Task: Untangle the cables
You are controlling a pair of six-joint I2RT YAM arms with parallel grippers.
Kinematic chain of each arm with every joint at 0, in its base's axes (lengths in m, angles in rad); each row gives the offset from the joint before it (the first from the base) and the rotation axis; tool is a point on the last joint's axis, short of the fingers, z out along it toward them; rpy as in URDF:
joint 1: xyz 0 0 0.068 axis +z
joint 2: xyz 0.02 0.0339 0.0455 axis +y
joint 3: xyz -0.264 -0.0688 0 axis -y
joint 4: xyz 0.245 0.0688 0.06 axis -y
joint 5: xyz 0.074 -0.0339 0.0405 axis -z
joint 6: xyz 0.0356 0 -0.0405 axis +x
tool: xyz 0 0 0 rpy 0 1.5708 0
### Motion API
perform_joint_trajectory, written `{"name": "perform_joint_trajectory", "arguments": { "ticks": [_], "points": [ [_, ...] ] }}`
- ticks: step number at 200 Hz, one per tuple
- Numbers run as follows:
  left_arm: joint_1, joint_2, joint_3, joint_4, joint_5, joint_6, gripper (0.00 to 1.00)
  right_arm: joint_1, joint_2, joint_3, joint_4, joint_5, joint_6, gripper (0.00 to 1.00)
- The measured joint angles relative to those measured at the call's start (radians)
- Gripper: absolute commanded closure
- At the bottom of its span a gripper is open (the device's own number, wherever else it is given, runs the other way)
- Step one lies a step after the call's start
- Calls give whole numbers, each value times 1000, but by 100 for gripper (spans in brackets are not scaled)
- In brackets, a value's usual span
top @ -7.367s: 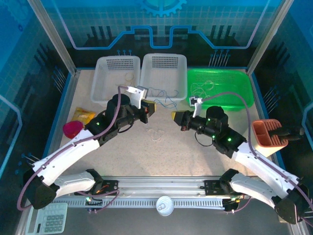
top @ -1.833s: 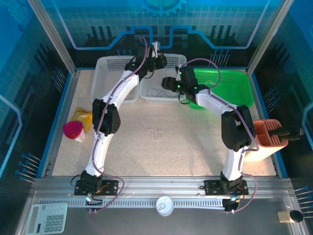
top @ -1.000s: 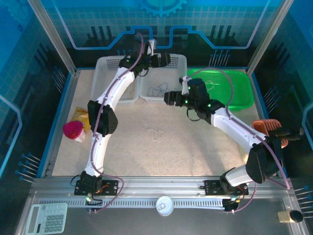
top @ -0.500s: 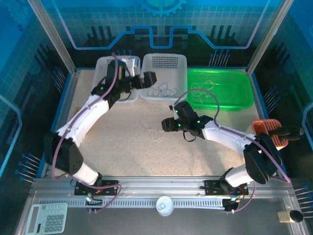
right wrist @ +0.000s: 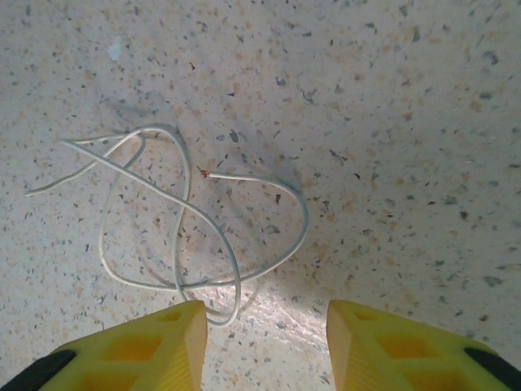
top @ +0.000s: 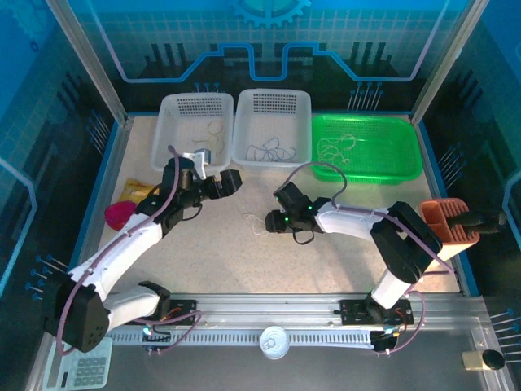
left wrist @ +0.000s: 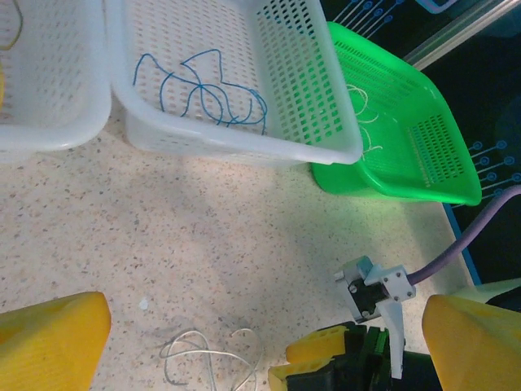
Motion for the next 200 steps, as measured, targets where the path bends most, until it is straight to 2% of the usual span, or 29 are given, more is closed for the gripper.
{"name": "perform_joint_trajectory", "arguments": {
  "ticks": [147,200],
  "points": [
    [0,-19,-61,47,-23,-5,1,2,100,62,16,-12,118,64],
    [0,-30,-69,56,-23,-5,1,0,119,62,45,-34,159,77]
  ]
}}
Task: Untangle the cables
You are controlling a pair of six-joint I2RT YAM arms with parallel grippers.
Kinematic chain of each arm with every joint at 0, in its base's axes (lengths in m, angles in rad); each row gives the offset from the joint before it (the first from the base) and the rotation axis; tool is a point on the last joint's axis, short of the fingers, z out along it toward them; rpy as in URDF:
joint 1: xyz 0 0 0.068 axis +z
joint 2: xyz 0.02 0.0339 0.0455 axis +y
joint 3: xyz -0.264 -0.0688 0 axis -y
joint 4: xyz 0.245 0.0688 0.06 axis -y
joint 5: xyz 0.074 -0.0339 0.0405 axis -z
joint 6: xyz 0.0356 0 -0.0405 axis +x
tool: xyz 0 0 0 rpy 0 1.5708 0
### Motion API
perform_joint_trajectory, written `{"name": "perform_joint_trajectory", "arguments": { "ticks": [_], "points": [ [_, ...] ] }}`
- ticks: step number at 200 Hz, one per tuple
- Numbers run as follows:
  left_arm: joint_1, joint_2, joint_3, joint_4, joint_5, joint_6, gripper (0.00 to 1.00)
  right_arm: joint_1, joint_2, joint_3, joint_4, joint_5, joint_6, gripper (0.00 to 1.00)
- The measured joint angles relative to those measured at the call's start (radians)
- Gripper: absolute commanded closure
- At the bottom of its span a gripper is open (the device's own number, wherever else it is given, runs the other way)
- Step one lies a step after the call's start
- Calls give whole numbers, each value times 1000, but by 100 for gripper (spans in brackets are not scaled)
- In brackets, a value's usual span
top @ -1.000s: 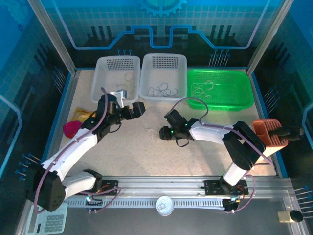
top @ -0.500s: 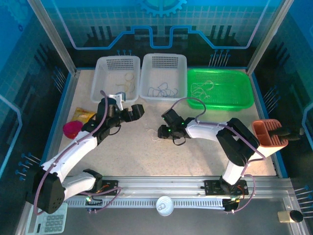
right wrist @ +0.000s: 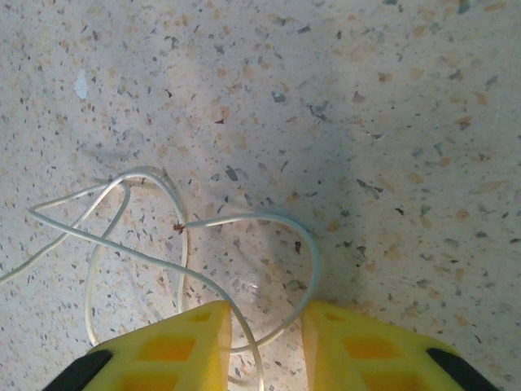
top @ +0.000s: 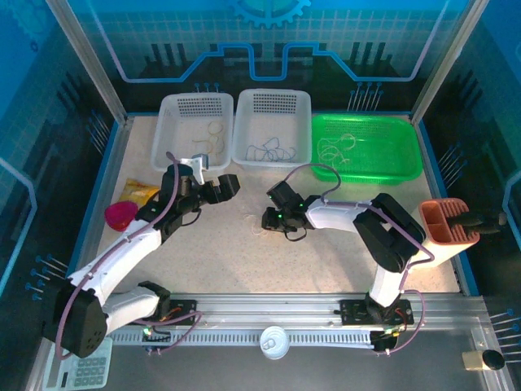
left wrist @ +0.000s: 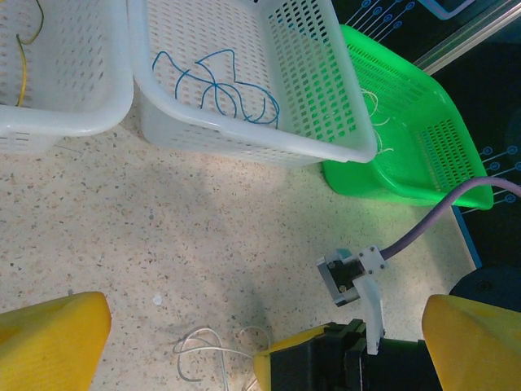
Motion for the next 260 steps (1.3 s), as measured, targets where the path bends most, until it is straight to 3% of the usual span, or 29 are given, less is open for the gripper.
{"name": "perform_joint_trajectory", "arguments": {
  "ticks": [38,59,108,178,215,260],
  "points": [
    [0,-1,-3,5,0,0,1,-6,3,-1,27,-16,15,87],
    [0,-1,-5,8,0,0,1,-11,3,-10,51,-21,19,100],
    [0,-1,-6,8,19,-5,1,-15,-67,-55,60,-27,-14,100],
    [-26,-2,-7,37,143,-159,2,-20,-410,-79,43,-3,-179,100],
    [-85,-2,-12,104,162,-241,15,-21,-543,-79,3,13,-236,100],
    [-118,-2,-13,179,160,-288,42,-35,-616,-79,-41,20,-258,100]
  ]
}}
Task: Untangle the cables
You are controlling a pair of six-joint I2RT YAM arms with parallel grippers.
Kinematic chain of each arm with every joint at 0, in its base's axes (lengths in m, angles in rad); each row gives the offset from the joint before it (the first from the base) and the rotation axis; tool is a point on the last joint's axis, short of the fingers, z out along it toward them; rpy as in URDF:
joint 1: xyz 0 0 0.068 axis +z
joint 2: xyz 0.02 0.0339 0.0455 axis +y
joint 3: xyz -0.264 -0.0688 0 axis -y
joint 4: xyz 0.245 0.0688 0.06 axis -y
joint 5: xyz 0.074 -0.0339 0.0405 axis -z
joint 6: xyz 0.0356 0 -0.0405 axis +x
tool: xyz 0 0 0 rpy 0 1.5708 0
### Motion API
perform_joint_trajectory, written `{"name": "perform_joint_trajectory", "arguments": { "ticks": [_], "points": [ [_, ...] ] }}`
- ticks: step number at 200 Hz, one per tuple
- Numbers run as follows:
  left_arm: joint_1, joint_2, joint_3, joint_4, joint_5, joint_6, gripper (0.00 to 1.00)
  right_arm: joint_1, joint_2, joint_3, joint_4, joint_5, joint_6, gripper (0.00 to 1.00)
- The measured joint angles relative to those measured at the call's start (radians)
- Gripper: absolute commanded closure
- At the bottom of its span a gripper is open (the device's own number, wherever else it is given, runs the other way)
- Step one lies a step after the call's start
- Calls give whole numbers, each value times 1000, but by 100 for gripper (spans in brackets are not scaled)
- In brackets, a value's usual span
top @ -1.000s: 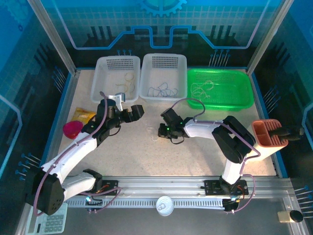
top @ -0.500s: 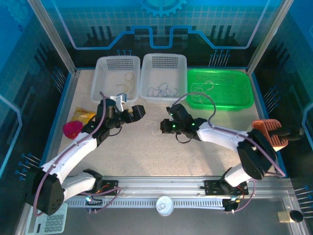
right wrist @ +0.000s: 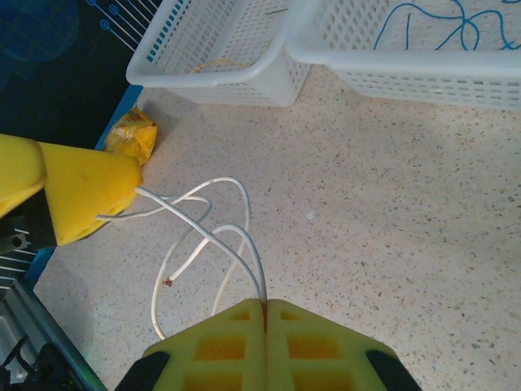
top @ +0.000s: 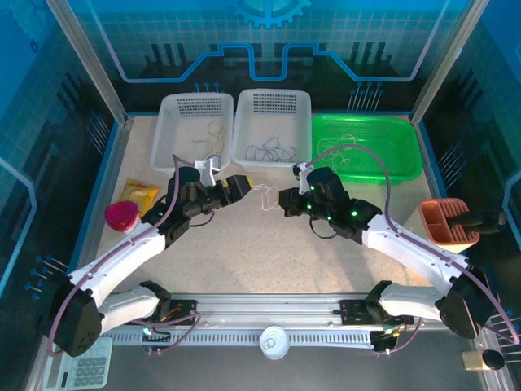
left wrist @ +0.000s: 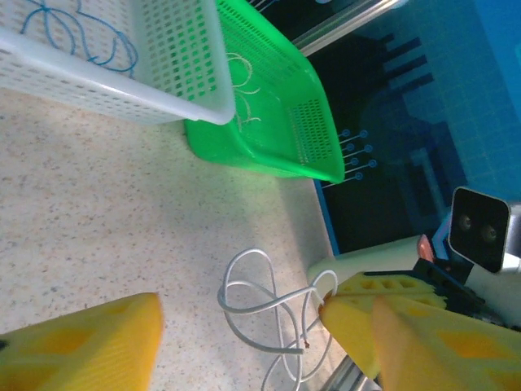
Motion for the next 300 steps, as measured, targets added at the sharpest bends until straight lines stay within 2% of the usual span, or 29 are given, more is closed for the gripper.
{"name": "perform_joint_trajectory", "arguments": {
  "ticks": [24,50,77,144,170,188,212,241,258,287,300],
  "points": [
    [-12,0,0,26,-2,-13,43,-10,-15,-4,-6,-1,-3,100],
    [-25,13,0,46,-2,-24,38,-18,-25,-26,-7,-13,-6,100],
    [-38,43,0,61,-7,-25,38,-24,-26,-38,-7,-34,-6,100],
    [-66,121,2,93,-8,-24,45,-42,-44,-42,-6,-77,-6,100],
    [-79,135,2,112,-8,-24,51,-47,-45,-45,-3,-95,-6,100],
    [-84,136,3,126,-8,-24,63,-50,-47,-48,-2,-99,-6,100],
    [-90,136,6,135,-9,-26,70,-55,-50,-56,5,-100,-6,100],
    [-93,136,6,137,-10,-26,86,-72,-53,-61,6,-100,-6,100],
    [-94,134,6,136,-12,-23,88,-84,-61,-63,8,-103,-6,100],
    [-100,118,6,136,-13,-20,100,-106,-83,-78,16,-111,-6,100],
    [-102,112,6,135,-13,-18,100,-115,-93,-81,19,-122,-5,100]
  ]
}}
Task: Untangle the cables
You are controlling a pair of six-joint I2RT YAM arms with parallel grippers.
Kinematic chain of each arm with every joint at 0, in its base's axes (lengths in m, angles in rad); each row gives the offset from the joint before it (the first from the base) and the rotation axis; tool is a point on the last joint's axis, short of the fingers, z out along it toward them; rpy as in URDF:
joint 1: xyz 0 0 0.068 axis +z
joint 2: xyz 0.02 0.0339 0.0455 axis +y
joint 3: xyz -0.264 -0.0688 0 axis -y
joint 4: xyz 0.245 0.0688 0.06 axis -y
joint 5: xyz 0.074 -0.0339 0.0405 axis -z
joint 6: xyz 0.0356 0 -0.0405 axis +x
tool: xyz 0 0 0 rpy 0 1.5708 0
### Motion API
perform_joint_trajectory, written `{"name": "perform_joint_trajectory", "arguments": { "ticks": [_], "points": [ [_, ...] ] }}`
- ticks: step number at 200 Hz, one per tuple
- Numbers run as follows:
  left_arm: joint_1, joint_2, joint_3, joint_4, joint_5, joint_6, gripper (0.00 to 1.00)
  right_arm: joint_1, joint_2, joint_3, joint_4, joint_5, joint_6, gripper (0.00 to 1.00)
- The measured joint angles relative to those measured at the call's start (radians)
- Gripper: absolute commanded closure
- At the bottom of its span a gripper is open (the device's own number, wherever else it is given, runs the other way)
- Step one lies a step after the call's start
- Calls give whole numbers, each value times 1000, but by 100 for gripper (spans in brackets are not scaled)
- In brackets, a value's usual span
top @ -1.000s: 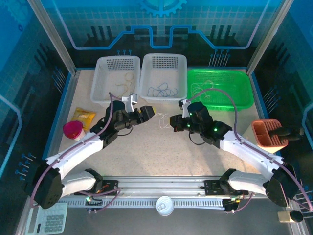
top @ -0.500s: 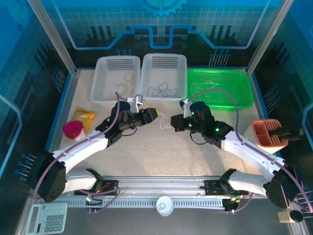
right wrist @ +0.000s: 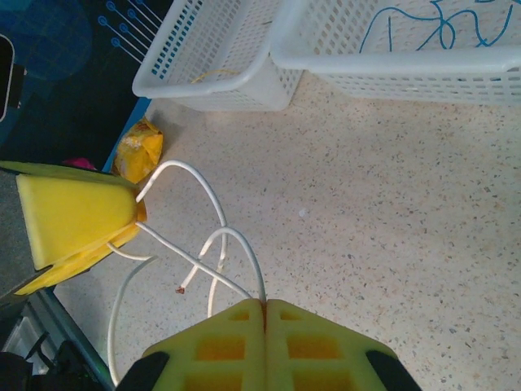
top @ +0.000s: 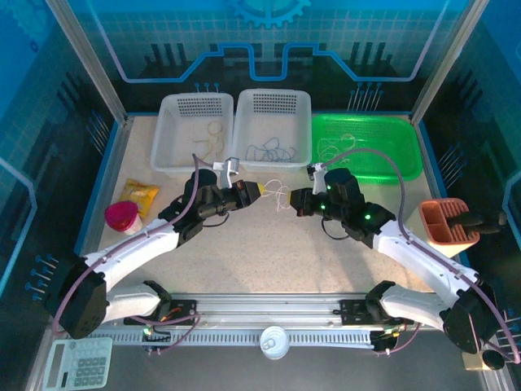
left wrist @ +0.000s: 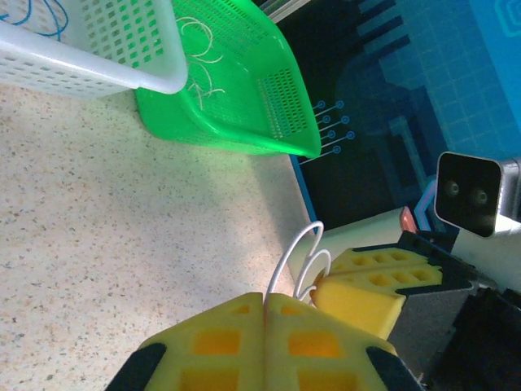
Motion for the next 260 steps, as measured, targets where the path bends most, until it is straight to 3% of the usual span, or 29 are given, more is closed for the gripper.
{"name": "perform_joint_trajectory", "arguments": {
  "ticks": [31,49,60,139,201,260],
  "points": [
    [-3,-8,0,0,-2,3,100,-10,-21,0,5,-15,0,100],
    [-4,-11,0,0,-4,12,100,-14,-24,0,5,-22,0,66],
    [-3,-19,0,-7,-19,21,100,-22,-27,-1,-2,-24,2,53],
    [3,-64,0,-10,-48,107,100,-77,-77,-11,-42,-10,-15,34],
    [3,-64,0,-10,-18,153,100,-93,-86,4,-38,-98,-72,33],
    [3,-64,2,-6,2,153,100,-93,14,35,27,-186,-78,47]
  ]
}}
